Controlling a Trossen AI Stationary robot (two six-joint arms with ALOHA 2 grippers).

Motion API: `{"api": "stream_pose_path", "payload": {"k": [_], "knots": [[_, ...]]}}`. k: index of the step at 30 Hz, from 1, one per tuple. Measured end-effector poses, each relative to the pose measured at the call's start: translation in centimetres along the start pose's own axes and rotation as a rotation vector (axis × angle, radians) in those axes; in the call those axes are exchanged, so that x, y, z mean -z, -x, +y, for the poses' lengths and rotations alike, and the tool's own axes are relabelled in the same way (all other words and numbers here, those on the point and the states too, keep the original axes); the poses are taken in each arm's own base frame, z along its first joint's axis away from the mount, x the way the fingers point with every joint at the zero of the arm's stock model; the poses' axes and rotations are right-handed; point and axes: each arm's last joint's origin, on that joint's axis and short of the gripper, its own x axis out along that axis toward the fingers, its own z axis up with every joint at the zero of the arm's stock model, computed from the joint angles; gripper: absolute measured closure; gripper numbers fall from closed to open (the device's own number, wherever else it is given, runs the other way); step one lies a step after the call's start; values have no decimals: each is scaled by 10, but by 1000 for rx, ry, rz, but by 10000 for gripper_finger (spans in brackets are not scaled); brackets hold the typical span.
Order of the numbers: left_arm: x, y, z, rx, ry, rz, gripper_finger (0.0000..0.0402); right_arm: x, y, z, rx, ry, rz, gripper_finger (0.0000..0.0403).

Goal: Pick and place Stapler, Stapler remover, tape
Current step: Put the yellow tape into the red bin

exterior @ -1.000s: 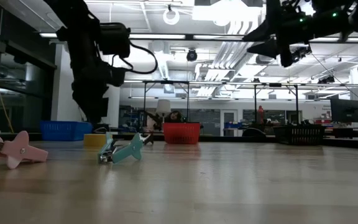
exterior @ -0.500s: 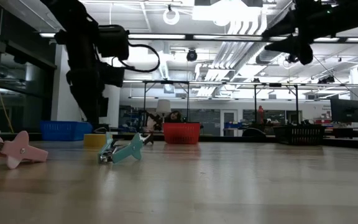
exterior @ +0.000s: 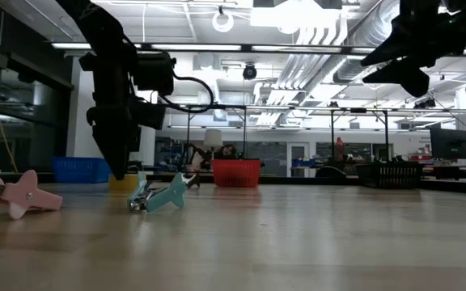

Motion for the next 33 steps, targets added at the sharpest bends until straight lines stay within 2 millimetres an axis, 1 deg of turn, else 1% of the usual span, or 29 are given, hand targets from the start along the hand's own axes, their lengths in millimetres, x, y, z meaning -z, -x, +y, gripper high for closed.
{"api": "stream_pose_path", "payload": {"k": [2, 5, 7, 11, 17, 23, 28, 31, 33], "knots": [[-1, -3, 0, 0, -2, 5, 227, 4, 0, 0, 12, -15, 31, 217], [-2, -6, -1, -2, -12, 13, 227, 10, 1, -2, 75, -73, 78, 218], [-2, -10, -3, 3, -22, 18, 227, 16, 1, -4, 110, -82, 122, 218], [-3, -16, -5, 3, -32, 30, 227, 23, 3, -1, 86, -2, 191, 218], [-4, -18, -5, 2, -1, 32, 234, 28, 3, 7, 54, 48, 153, 219], [-4, -18, -4, -7, 6, 30, 275, 56, -7, 5, -67, -10, 49, 218], [-4, -19, -4, -30, 22, 30, 320, 68, -8, -1, -91, -58, -65, 219], [-4, -19, -3, -32, 23, 30, 355, 74, -7, -5, -94, -72, -90, 219], [-4, -19, -3, -32, 23, 30, 365, 77, -7, -8, -101, -76, -97, 218]]}}
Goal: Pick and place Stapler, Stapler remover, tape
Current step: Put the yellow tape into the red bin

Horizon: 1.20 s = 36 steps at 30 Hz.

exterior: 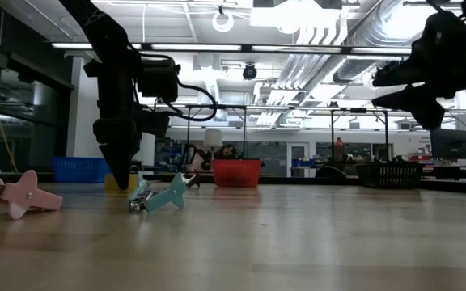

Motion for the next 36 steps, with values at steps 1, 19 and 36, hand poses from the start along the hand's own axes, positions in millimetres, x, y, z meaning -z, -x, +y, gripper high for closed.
{"api": "stream_pose_path", "payload": {"k": [1, 19, 36], "knots": [[0, 0, 0, 0, 1, 0, 365, 1, 0, -1, -7, -2, -4, 217], [0, -1, 0, 29, 31, 1, 365, 6, 5, -5, -25, 102, -4, 221], [-5, 3, -3, 79, 33, -7, 365, 7, 5, -3, -59, 359, -5, 222]]}}
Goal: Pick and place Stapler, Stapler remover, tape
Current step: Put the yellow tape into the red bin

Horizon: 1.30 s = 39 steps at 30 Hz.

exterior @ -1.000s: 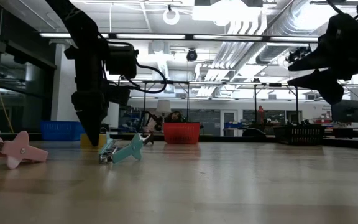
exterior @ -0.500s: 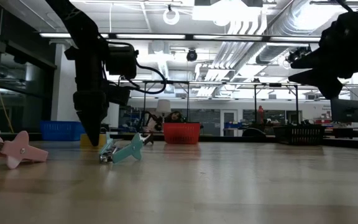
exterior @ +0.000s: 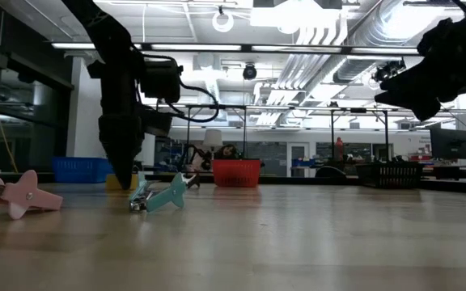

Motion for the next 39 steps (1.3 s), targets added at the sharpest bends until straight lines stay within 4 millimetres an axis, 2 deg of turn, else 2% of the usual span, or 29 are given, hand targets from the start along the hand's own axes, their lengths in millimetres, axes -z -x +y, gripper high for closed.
{"api": "stream_pose_path", "payload": {"k": [5, 14, 21, 29, 34, 39], "knots": [[-18, 14, -6, 73, -74, -57, 365, -1, 0, 1, -27, 46, -2, 222], [-54, 47, -12, 49, -178, -217, 365, -1, 0, 1, -28, 27, -4, 222], [-83, 77, -7, -24, -125, -413, 365, -1, 0, 1, -29, 27, -4, 222], [-115, 121, 23, -122, 55, -616, 365, -1, 0, 1, -29, 27, -4, 221], [-142, 127, 55, -121, 260, -650, 365, -1, 0, 1, -29, 27, -5, 221], [-176, 126, 78, -110, 370, -631, 365, -1, 0, 1, -34, 26, -4, 222]]}}
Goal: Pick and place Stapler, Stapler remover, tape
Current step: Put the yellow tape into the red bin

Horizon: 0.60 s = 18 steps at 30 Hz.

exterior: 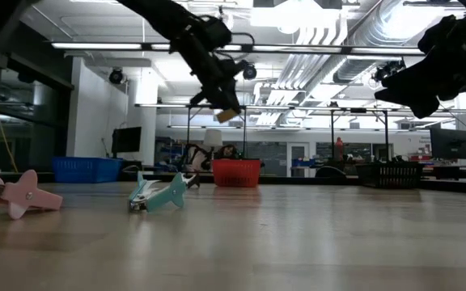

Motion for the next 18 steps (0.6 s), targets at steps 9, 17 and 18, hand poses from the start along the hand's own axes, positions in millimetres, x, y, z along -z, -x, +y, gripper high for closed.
{"api": "stream_pose_path", "payload": {"k": [9, 17, 18], "knots": [[-29, -52, -2, -42, 56, 104, 365, 0, 0, 0, -3, 0, 0, 222], [-17, -84, -3, -131, 97, 180, 365, 0, 0, 0, -3, 0, 1, 222], [-17, -87, -2, -145, 95, 173, 365, 0, 0, 0, -4, 0, 1, 222]]}}
